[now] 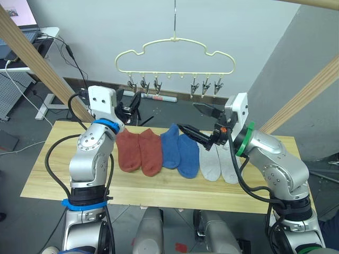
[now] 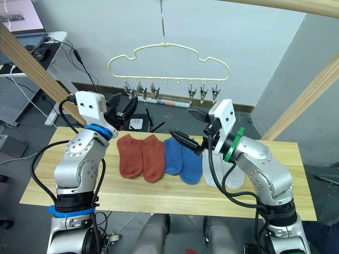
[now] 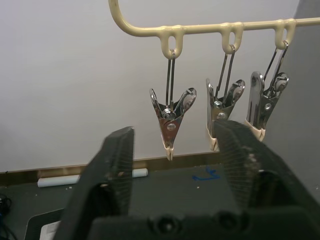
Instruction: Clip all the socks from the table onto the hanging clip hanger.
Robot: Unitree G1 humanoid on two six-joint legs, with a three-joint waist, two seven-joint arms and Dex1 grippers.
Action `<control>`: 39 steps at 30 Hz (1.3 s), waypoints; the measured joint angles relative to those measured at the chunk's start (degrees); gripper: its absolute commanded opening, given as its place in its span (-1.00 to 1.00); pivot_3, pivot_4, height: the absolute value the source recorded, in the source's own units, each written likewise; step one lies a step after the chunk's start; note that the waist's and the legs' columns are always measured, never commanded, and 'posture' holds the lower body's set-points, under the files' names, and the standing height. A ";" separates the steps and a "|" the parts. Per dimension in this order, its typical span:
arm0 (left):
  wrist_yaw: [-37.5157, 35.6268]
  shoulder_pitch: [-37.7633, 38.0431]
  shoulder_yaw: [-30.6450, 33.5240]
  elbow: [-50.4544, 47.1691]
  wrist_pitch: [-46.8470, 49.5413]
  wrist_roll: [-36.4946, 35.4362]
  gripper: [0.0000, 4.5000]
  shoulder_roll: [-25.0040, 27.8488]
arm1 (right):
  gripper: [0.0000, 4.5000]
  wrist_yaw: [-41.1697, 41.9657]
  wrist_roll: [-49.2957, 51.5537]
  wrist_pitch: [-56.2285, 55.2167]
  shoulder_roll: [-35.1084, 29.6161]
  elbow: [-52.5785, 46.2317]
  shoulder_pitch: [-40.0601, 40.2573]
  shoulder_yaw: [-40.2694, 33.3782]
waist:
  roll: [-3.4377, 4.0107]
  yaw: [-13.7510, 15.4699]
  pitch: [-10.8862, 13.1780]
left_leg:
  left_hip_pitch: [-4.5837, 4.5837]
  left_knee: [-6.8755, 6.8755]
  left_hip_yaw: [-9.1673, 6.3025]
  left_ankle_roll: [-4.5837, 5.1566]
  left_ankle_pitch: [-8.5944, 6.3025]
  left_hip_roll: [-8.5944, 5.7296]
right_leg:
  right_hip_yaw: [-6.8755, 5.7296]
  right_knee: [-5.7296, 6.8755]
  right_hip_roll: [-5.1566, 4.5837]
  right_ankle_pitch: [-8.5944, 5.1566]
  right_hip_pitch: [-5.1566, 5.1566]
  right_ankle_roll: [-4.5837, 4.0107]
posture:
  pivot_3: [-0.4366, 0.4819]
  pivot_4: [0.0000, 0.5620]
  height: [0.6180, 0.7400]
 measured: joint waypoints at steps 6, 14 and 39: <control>0.22 -0.34 -0.01 0.28 -0.07 0.08 0.39 -0.08 | 1.00 -0.92 0.62 0.18 0.14 0.00 -0.41 -0.22 | 0.00 -0.02 0.00 | 0.00 0.00 0.00 0.00 0.00 0.00 | 0.00 0.00 0.00 0.00 0.00 0.00 | 0.42 0.14 1.00; 0.66 -1.36 0.01 2.42 -0.80 1.07 0.39 -0.05 | 1.00 -1.06 0.75 0.18 0.13 0.00 -0.56 -0.26 | 0.00 -0.03 0.03 | 0.00 0.00 0.00 0.00 0.00 0.00 | -0.01 0.00 0.00 0.00 -0.01 0.00 | 0.42 0.15 1.00; -0.35 -6.88 -1.28 9.96 -7.40 2.67 0.39 -0.74 | 1.00 -1.18 0.88 0.41 -0.63 0.00 -1.72 -0.35 | 0.01 -0.07 0.42 | -0.11 0.01 -0.02 0.00 0.00 0.00 | -0.04 -0.03 0.00 0.01 -0.08 0.02 | 0.40 0.18 1.00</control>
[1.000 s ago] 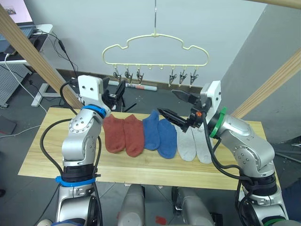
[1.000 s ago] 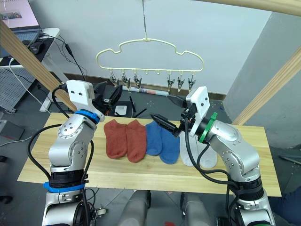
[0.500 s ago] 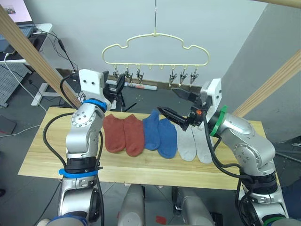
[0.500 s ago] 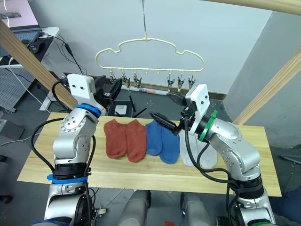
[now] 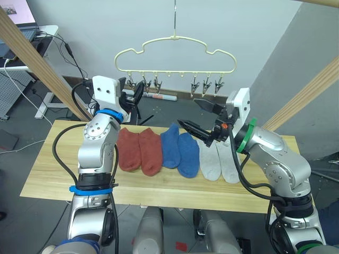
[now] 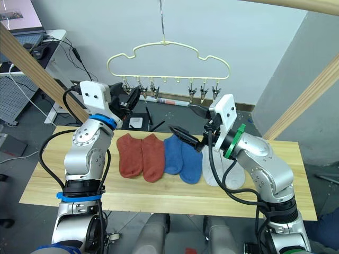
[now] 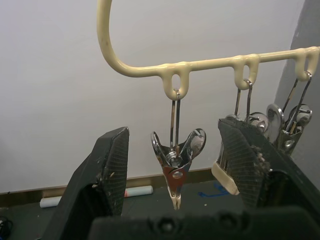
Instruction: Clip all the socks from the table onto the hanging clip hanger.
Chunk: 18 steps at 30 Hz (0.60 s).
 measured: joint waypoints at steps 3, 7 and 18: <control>0.00 0.00 -0.01 0.35 -0.19 0.33 0.39 0.05 | 1.00 -0.08 0.03 0.00 0.01 0.00 0.00 -0.01 | 0.00 0.01 0.01 | -0.01 0.00 0.00 0.00 0.00 0.00 | 0.00 0.00 0.00 0.00 0.00 0.00 | 0.41 0.17 1.00; -0.02 -0.02 -0.07 0.54 -0.40 1.09 0.32 0.71 | 1.00 -0.18 0.49 0.00 0.05 0.00 0.00 -0.02 | 0.00 0.02 0.02 | -0.01 0.00 0.00 0.00 0.00 0.00 | -0.01 0.00 0.00 0.00 -0.01 0.00 | 0.41 0.17 1.00; -1.21 -0.75 0.04 1.06 -0.45 0.56 -0.88 0.77 | 1.00 -0.37 0.79 0.03 0.05 0.00 0.10 -0.02 | 0.00 0.02 0.04 | -0.02 0.00 -0.01 0.00 0.00 0.00 | -0.01 0.00 0.00 0.00 -0.02 0.00 | 0.42 0.16 1.00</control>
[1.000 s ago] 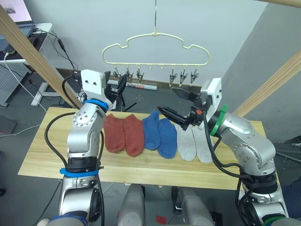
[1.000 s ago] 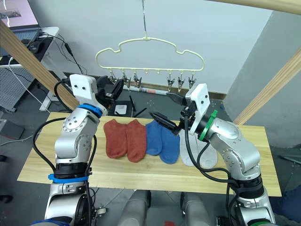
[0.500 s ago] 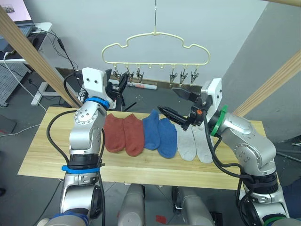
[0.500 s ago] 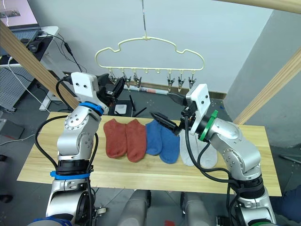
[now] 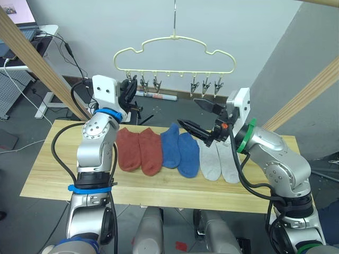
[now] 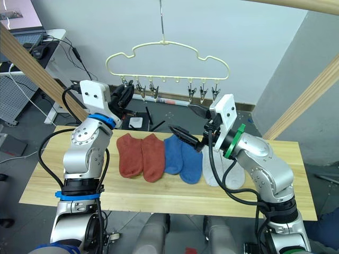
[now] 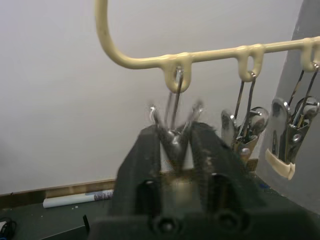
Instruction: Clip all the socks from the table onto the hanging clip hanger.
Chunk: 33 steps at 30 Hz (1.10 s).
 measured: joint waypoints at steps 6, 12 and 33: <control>-0.64 -0.18 -0.02 0.00 0.00 0.22 -0.88 0.19 | 1.00 -0.83 0.20 0.04 0.07 0.00 0.04 0.00 | 0.00 0.00 0.01 | -0.01 0.00 -0.01 0.00 0.00 0.00 | 0.00 0.00 0.00 0.00 0.00 0.00 | 0.43 0.17 1.00; -0.41 -0.08 -0.31 -0.01 0.00 1.30 -0.56 0.40 | 1.00 -0.89 0.21 0.05 0.06 0.00 0.04 0.00 | 0.01 0.00 0.02 | -0.02 0.00 -0.01 0.00 0.00 0.00 | -0.01 -0.01 0.00 0.00 -0.01 0.00 | 0.42 0.18 1.00; 0.30 -0.36 -0.84 0.03 -0.01 1.88 -0.19 0.38 | 1.00 -0.98 0.20 0.04 0.06 0.01 0.01 -0.02 | -0.01 0.02 0.32 | -0.12 0.00 -0.05 -0.01 0.01 0.00 | -0.05 -0.01 0.00 0.00 -0.09 0.00 | 0.42 0.17 1.00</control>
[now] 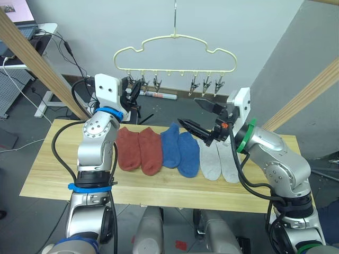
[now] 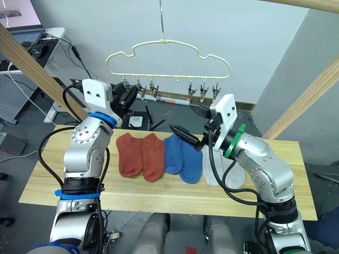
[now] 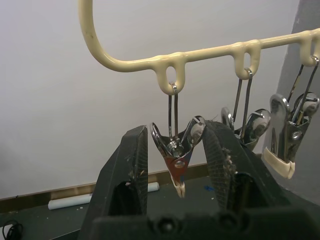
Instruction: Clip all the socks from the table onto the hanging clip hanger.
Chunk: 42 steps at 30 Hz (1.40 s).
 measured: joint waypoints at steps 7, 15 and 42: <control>0.06 -0.71 -0.01 0.04 -0.05 0.12 -0.19 0.00 | 1.00 -0.09 0.00 0.00 -0.01 0.00 0.00 -0.02 | -0.01 0.00 0.01 | -0.01 0.00 -0.01 0.00 0.00 0.00 | -0.01 0.00 0.00 0.00 0.00 0.00 | 0.42 0.17 1.00; 0.24 -1.02 -0.03 0.04 -0.11 0.33 -0.19 -0.16 | 1.00 -0.19 0.00 0.00 0.00 0.00 0.00 -0.01 | -0.01 0.00 0.03 | -0.02 0.00 -0.01 -0.01 0.00 0.00 | -0.01 0.00 0.00 0.00 -0.01 0.00 | 0.42 0.17 1.00; -5.31 -0.30 1.88 -3.98 11.24 -9.03 -0.97 2.40 | 1.00 -13.73 -21.02 -0.78 -6.35 15.54 13.94 1.96 | 0.02 -0.24 0.20 | -0.03 0.03 0.03 -0.08 0.05 -0.01 | 0.02 0.04 -0.05 0.00 -0.05 0.02 | 0.43 0.20 1.00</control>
